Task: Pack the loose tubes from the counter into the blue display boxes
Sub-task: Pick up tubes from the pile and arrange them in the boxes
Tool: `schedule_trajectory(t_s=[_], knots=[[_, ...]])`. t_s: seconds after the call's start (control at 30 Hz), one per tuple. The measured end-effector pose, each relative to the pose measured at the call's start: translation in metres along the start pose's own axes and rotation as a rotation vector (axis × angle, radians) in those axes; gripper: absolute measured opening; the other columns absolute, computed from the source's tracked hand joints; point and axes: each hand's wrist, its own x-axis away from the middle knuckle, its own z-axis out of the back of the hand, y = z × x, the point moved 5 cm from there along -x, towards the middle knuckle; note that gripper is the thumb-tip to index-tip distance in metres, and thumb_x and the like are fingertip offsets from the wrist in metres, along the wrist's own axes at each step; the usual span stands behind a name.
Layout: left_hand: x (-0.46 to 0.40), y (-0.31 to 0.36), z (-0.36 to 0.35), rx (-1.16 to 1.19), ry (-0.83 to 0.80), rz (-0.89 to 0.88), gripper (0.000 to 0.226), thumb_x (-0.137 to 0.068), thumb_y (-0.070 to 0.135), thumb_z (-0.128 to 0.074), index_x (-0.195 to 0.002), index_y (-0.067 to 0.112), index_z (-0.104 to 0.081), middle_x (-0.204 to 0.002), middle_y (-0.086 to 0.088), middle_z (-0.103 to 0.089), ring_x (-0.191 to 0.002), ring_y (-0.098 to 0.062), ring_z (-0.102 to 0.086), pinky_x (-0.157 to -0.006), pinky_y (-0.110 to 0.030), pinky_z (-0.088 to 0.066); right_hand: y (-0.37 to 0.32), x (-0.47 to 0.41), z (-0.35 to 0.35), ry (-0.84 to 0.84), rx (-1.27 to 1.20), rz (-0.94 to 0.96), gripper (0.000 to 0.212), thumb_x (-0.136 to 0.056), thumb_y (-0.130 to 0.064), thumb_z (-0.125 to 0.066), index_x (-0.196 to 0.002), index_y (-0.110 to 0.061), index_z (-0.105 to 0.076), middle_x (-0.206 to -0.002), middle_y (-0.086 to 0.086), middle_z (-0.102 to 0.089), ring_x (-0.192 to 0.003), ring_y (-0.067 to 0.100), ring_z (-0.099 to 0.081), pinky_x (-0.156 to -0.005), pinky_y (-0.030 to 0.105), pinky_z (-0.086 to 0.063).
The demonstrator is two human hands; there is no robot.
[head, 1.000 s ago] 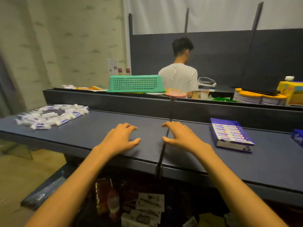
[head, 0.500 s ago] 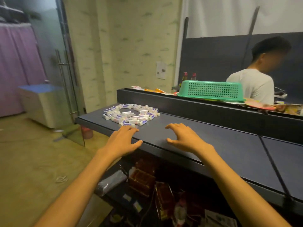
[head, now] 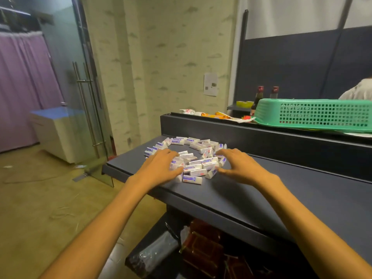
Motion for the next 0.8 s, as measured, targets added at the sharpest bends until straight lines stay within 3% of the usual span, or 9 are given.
schedule_trajectory(t_s=[0.5,0.8], knots=[[-0.153,-0.102,-0.032,0.014,-0.029,-0.178,0.056,-0.091,0.048,-0.055,-0.140,0.023,-0.045,-0.139,0.001,-0.048,-0.128,-0.020,-0.042,-0.104,-0.038,-0.040,-0.008,-0.110,-0.033,-0.011,0.045,-0.235,0.053,-0.091,-0.040,-0.061,-0.139,-0.030,-0.042,-0.142,0.000,-0.048,-0.126,0.021,-0.046,-0.102,0.038,-0.042],[-0.214,-0.111,-0.056,0.074,-0.079,-0.357,0.048,-0.089,0.032,-0.063,-0.134,0.022,-0.051,-0.127,-0.002,-0.054,-0.117,-0.020,-0.050,-0.092,-0.034,-0.044,-0.013,-0.129,-0.044,0.037,0.018,-0.384,0.050,-0.090,-0.041,-0.058,-0.136,-0.028,-0.046,-0.136,-0.001,-0.053,-0.121,0.019,-0.050,-0.096,0.033,-0.043]])
